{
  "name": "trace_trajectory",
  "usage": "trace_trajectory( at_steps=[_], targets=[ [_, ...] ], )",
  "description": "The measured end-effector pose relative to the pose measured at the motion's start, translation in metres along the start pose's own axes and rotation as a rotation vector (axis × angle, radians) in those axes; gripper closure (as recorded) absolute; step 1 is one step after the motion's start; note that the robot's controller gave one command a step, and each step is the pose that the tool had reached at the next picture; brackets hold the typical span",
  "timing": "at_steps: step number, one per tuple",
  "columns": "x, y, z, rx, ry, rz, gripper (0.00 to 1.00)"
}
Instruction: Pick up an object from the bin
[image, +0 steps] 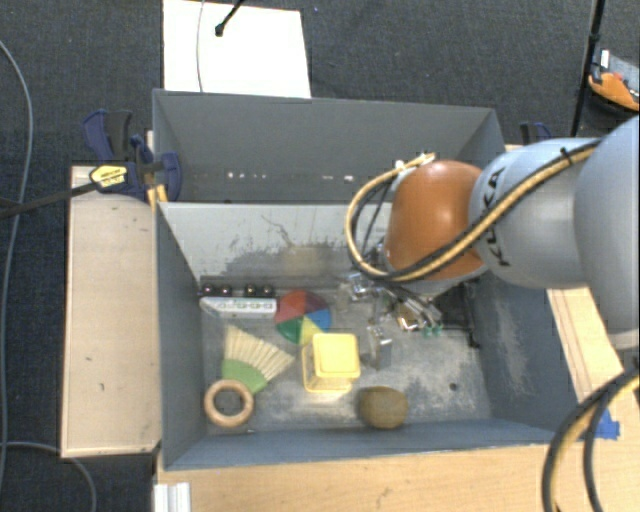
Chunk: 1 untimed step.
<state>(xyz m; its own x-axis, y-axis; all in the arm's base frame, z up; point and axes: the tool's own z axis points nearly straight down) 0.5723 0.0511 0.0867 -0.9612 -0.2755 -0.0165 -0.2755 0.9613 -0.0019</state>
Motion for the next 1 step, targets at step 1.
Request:
trace_trajectory(
  at_steps=[1],
  targets=[
    [0.0019, 0.0253, 0.0091, 0.008, 0.000, -0.123, 0.00]
  ],
)
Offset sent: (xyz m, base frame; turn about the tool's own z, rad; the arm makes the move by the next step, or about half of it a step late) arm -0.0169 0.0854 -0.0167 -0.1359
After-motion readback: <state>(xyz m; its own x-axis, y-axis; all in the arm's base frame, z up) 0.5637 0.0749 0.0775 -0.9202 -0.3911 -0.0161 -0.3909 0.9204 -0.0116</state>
